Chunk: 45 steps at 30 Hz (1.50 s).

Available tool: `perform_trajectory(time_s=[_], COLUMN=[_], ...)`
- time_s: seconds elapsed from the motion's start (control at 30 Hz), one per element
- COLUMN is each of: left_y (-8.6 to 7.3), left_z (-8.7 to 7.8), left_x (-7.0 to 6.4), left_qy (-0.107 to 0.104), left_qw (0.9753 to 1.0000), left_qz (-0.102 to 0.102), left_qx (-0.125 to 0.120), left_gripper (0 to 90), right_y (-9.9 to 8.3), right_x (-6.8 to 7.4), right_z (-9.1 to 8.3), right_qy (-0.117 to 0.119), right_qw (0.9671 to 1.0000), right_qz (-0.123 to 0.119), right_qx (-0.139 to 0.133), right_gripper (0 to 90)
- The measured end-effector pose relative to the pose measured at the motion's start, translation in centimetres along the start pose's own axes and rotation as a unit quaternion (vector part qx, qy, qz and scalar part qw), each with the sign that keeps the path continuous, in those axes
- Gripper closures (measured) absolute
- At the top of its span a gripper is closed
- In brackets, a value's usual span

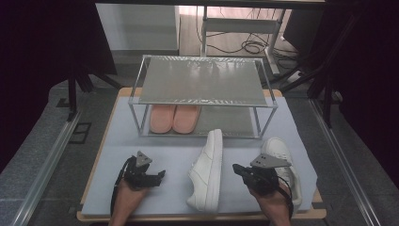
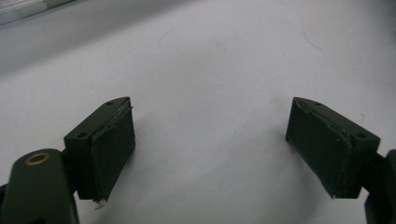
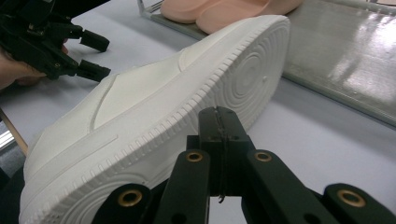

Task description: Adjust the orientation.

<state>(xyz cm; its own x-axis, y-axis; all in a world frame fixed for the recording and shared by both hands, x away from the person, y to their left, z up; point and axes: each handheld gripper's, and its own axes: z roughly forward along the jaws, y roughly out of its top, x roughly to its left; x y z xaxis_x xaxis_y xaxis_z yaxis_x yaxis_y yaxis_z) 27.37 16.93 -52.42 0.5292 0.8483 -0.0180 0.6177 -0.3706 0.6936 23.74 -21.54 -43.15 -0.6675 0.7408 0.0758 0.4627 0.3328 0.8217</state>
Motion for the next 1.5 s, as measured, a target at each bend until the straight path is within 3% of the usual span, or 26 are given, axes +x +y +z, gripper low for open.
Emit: perform_trajectory(time_s=[0.43, 0.87, 1.13, 1.5], left_y=[0.0, 0.0, 0.0, 0.0], left_z=[0.0, 0.0, 0.0, 0.0], left_x=[0.0, 0.0, 0.0, 0.0], left_qy=[0.0, 0.0, 0.0, 0.0], left_qw=[1.0, 1.0, 1.0, 1.0], left_qz=[0.001, 0.001, 0.001, 0.001], left_qx=[0.0, 0.0, 0.0, 0.0], left_gripper=[15.8, 15.8, 15.8, 15.8], right_y=[0.1, 0.1, 0.0, -0.8], right_x=[1.2, 2.8, 2.7, 2.4], right_z=[2.5, 3.2, 3.3, 2.2], right_qy=[0.027, 0.057, 0.059, 0.04], right_qw=[0.9995, 0.9978, 0.9978, 0.9988], right_qz=[-0.016, -0.032, -0.03, -0.024], right_qx=[-0.001, -0.001, 0.003, 0.01], right_gripper=[90.0, 90.0, 90.0, 90.0])
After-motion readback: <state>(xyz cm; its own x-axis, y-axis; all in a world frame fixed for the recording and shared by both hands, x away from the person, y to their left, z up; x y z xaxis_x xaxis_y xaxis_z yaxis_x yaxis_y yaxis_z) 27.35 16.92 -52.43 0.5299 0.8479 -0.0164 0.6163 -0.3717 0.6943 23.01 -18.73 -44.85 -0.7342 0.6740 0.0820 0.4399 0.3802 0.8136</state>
